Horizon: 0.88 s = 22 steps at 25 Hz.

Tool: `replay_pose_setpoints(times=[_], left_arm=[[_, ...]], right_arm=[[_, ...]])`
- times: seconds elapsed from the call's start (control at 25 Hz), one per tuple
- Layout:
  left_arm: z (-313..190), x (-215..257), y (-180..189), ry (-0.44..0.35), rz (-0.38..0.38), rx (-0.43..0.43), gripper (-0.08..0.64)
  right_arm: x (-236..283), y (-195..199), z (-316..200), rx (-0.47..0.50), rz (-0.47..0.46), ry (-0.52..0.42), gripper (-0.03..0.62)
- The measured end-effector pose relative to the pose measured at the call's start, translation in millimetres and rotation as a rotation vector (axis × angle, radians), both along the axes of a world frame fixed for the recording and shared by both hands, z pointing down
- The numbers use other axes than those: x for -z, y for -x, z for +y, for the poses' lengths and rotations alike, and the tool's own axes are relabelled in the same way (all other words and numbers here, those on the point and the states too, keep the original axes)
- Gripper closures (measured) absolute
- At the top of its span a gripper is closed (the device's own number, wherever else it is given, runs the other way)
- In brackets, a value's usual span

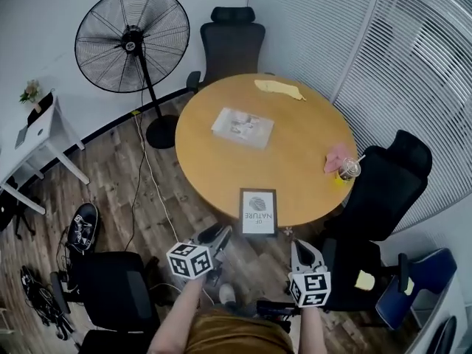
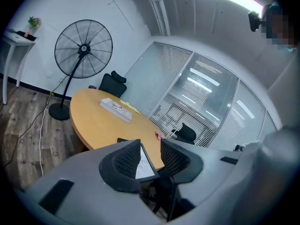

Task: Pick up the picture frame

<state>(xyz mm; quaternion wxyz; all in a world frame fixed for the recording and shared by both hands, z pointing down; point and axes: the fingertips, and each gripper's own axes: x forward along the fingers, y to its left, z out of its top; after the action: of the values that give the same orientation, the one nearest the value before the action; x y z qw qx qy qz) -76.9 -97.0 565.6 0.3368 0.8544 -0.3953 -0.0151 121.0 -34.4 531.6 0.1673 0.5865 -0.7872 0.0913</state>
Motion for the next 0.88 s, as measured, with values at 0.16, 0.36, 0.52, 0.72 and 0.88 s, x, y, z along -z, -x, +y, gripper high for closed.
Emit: replay_pose_setpoints(times=[0.16, 0.36, 0.52, 0.72, 0.88], left_arm=[[-8.2, -3.6, -11.9, 0.019, 0.013, -0.037, 0.411], [-13.5, -2.2, -18.6, 0.015, 0.005, -0.059, 0.416], [-22.7, -3.0, -21.3, 0.013, 0.001, -0.056, 0.416], [-32.5, -7.5, -24.4, 0.029, -0.02, -0.06, 0.416], [-43.4, -12.9, -24.4, 0.049, -0.019, -0.051, 0.416]], right_arm=[[-1.6, -11.2, -3.1, -0.04, -0.011, 0.007, 0.58], [1.1, -17.9, -9.3, -0.062, -0.023, -0.001, 0.578], [-2.4, -16.1, -18.4, -0.046, -0.038, -0.006, 0.58], [-3.8, -15.8, -34.1, -0.03, -0.048, -0.011, 0.58], [-7.3, -17.7, -47.4, -0.022, -0.046, -0.001, 0.58]])
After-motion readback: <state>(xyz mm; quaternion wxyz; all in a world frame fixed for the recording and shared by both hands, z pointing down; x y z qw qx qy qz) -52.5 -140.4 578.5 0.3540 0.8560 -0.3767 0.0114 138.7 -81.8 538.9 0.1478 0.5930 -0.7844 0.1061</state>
